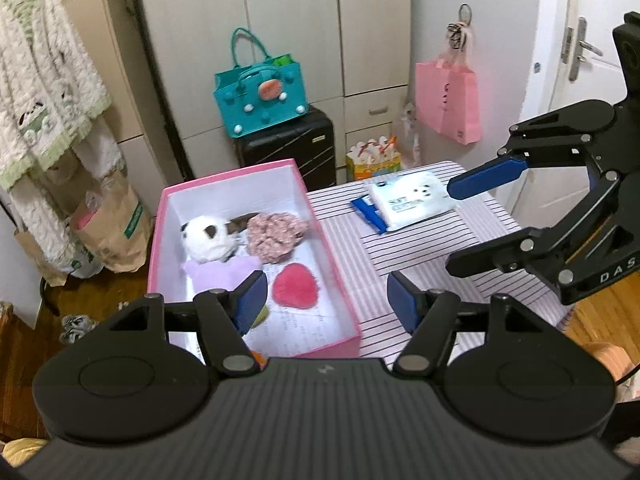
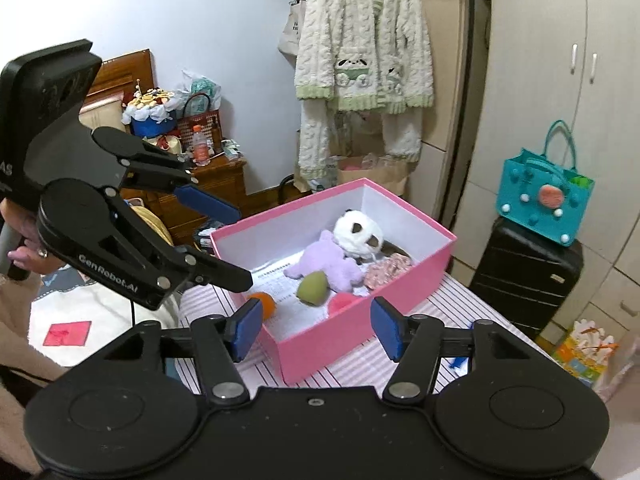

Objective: Organize soft objects
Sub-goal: 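Withdraw both tools from the box toward the SOFT COTTON pack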

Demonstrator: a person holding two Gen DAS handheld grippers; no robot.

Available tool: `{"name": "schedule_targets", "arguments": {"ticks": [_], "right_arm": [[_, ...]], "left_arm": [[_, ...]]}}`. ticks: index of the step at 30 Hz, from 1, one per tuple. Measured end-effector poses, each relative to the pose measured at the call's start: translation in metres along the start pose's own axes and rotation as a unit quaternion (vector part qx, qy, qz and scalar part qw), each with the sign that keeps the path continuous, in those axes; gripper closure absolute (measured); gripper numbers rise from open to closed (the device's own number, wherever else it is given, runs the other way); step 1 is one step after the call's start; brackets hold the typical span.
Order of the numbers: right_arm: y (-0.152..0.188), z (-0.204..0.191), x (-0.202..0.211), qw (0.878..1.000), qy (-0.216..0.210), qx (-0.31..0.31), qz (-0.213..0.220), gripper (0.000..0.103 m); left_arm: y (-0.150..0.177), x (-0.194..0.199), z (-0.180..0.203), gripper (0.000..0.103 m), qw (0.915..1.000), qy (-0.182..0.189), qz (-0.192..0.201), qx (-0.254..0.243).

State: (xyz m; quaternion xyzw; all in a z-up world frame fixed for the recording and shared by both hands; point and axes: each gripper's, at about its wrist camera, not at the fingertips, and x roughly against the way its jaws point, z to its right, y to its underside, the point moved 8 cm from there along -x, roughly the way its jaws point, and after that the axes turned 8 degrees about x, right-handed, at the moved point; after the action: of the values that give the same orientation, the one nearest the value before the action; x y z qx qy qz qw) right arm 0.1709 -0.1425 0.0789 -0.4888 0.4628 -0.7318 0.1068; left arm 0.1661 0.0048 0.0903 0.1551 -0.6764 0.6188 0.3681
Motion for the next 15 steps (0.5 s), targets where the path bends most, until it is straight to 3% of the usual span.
{"name": "schedule_targets", "arguments": {"ticks": [10, 12, 14, 15], "right_arm": [[0.039, 0.036, 0.035, 0.998, 0.039, -0.046, 0.023, 0.031], [0.048, 0.048, 0.039, 0.997, 0.046, -0.062, 0.028, 0.027], [0.056, 0.059, 0.043, 0.995, 0.054, -0.075, 0.037, 0.013], [0.06, 0.065, 0.044, 0.994, 0.057, -0.081, 0.043, 0.012]], "left_arm": [[-0.008, -0.027, 0.037, 0.036, 0.9994, 0.024, -0.023, 0.01], [-0.011, -0.035, 0.046, 0.034, 0.9992, 0.028, -0.022, 0.016], [-0.014, -0.044, 0.054, 0.025, 0.9993, 0.028, -0.013, 0.023], [-0.015, -0.048, 0.057, 0.024, 0.9994, 0.023, -0.001, 0.027]]}}
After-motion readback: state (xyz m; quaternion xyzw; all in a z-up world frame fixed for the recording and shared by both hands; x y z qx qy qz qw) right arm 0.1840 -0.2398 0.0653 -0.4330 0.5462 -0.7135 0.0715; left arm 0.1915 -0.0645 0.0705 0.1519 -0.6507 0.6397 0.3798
